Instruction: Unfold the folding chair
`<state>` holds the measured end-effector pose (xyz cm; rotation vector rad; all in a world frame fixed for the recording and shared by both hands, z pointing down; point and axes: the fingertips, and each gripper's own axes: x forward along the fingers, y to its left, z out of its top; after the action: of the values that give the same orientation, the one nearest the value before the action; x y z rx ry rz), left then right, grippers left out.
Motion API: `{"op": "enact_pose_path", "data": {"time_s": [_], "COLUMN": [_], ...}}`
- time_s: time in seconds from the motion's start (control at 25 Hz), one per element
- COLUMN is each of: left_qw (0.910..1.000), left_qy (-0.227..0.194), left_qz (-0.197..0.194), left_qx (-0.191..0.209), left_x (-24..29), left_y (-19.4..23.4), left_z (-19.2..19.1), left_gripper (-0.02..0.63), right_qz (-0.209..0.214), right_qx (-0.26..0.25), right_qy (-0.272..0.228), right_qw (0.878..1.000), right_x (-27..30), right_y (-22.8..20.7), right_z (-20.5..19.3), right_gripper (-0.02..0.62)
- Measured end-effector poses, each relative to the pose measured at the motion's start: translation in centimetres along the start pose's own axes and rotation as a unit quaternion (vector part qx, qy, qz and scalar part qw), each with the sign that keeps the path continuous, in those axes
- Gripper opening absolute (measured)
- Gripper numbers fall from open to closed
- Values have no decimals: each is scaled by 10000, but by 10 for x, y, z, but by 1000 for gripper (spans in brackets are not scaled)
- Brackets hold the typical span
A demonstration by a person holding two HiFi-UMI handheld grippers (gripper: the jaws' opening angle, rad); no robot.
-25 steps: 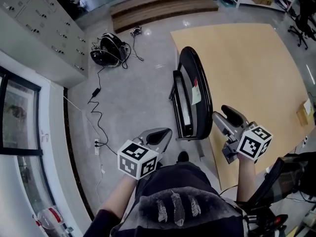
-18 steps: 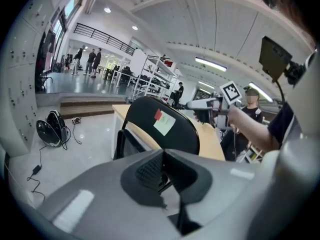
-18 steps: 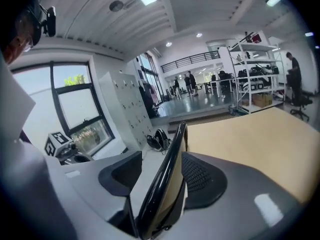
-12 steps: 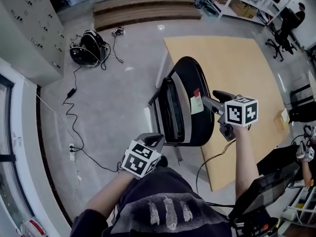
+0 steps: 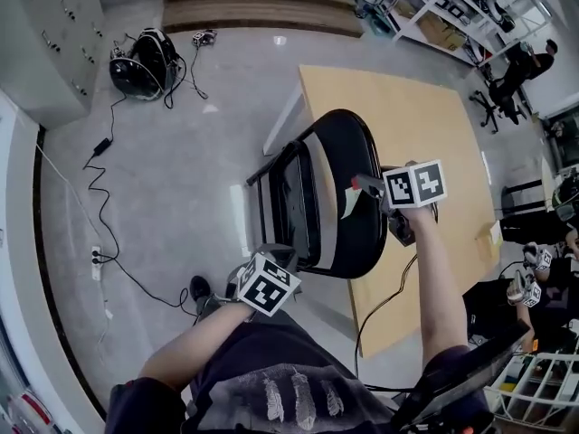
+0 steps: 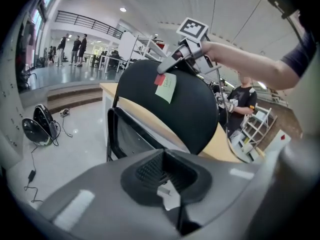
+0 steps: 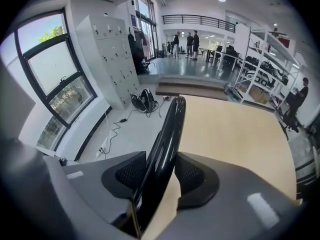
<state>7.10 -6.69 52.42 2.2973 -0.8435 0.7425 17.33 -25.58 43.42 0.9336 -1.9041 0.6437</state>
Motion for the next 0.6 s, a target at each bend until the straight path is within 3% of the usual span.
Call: {"op": "enact_pose_path", "data": {"time_s": [0.2, 0.32, 0.44, 0.6], "left_qw": [9992, 9985, 9982, 9983], "left_qy": [132, 205, 254, 366], "left_qz": [222, 173, 171, 211], "left_qx": [305, 480, 519, 403], "left_x": [41, 57, 72, 90], "left_y": [8, 8, 7, 10], "left_z": [9, 15, 17, 13], "left_gripper": [2, 3, 3, 19], "right_qz": [409, 496, 326, 61], "right_qx": [72, 82, 67, -355], "right_qy": [233, 0, -311, 148], "right_qw": [9989, 9987, 9990, 9992], "right_x": [5, -4, -14, 6], "right_y": [5, 2, -10, -13], "right_z": [1, 12, 34, 35], "right_gripper": [167, 195, 229, 256]}}
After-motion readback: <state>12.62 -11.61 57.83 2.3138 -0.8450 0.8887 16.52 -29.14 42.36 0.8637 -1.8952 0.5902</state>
